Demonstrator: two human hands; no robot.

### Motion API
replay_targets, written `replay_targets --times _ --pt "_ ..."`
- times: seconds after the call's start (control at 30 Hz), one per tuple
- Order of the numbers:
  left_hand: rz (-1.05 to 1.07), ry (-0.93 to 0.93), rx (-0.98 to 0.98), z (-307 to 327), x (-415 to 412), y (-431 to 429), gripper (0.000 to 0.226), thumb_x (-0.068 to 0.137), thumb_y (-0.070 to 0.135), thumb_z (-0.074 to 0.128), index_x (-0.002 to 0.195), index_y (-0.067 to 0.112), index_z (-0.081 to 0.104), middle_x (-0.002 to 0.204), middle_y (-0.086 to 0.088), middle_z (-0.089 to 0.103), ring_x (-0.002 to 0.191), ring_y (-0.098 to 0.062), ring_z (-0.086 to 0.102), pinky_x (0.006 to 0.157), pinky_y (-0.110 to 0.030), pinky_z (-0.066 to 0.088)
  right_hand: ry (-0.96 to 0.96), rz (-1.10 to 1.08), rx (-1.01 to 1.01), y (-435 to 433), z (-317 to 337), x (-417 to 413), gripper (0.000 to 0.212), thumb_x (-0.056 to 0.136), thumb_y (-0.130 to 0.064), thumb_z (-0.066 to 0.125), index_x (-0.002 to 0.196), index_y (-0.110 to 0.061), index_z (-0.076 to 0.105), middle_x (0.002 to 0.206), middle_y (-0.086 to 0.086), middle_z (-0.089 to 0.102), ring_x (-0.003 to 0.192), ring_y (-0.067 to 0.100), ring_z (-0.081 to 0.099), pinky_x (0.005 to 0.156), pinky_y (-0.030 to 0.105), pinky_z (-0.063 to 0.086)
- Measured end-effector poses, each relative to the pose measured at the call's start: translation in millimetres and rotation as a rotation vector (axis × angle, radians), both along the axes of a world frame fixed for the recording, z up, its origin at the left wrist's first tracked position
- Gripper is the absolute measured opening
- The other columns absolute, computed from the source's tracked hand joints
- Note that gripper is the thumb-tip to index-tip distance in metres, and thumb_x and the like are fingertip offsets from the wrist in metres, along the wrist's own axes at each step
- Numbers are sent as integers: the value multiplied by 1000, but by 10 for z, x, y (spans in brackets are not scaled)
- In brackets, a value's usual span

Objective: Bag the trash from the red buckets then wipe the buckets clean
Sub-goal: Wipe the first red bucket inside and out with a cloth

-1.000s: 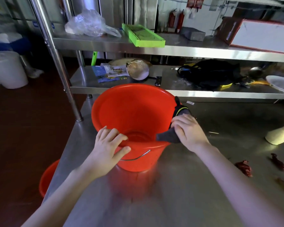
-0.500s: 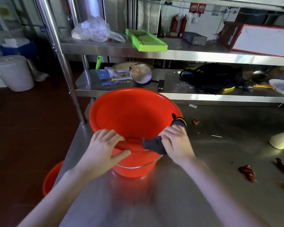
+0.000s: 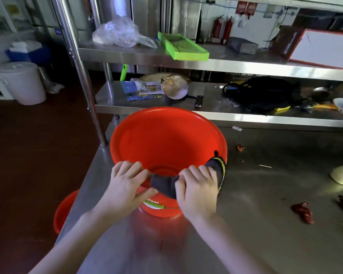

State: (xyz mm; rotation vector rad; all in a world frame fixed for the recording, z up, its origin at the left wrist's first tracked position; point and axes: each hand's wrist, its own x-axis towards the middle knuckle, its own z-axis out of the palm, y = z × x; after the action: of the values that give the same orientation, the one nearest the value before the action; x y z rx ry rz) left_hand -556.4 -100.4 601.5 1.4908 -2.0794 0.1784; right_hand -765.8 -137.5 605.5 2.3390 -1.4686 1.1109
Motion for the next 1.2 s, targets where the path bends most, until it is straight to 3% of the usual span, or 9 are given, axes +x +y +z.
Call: replay_targets --times 0.2,0.3,0.4,0.53,0.7,0.8,0.87,1.03,1.2 --pt "-22 91 37 44 -37 21 59 90 69 36 94 20 68 86 12 45 87 -10 36 93 -30 23 155 268 -38 -327 141 -391 28 86 -17 43 62 -11 57 61 3 53 62 29 51 64 38 41" --pt "-53 85 66 36 -11 39 57 92 67 34 100 22 69 89 15 45 88 -9 38 98 -30 23 190 289 126 -659 304 -782 35 90 -19 35 72 -6 63 77 5 63 78 29 58 82 40 44" --pt "-42 56 61 38 15 49 54 94 64 33 102 24 69 91 17 45 90 -11 44 99 -29 23 106 232 173 -752 304 -873 37 92 -17 34 79 -3 66 91 7 66 92 30 59 95 42 43" --pt "-11 46 43 62 -72 56 47 90 61 42 97 24 71 89 16 48 84 -14 48 95 -32 28 -95 79 76 -313 52 -458 28 87 -17 40 70 -11 60 76 5 57 78 30 51 81 45 42" --pt "-22 60 25 116 -83 120 40 78 55 55 88 19 70 82 17 48 80 -10 42 82 -37 38 -140 112 -14 225 -218 69 37 100 -29 33 94 -14 66 94 1 60 90 23 49 93 38 36" --pt "-20 -4 99 236 165 65 59 80 69 48 101 19 71 96 12 62 95 -16 56 95 -40 38 -14 265 -9 7 -78 -214 34 98 -25 36 98 -12 67 99 0 63 92 22 52 91 36 37" --pt "24 -57 181 294 410 26 65 86 71 35 114 23 68 114 10 61 120 -15 50 115 -49 20 28 317 56 -170 34 -478 32 96 -21 37 97 -10 67 103 2 63 96 24 55 92 35 38" --pt "-28 -238 217 243 600 20 61 97 62 17 132 29 55 133 11 52 141 -12 33 120 -53 12 -52 240 309 -582 274 -924 37 82 -16 34 92 -3 67 117 9 64 123 25 51 107 40 37" --pt "-30 -257 77 143 434 50 54 100 56 19 114 27 62 105 5 58 110 -19 50 113 -48 21 138 199 205 -554 315 -821 43 90 -29 35 75 -8 70 85 4 63 89 27 57 83 41 47"
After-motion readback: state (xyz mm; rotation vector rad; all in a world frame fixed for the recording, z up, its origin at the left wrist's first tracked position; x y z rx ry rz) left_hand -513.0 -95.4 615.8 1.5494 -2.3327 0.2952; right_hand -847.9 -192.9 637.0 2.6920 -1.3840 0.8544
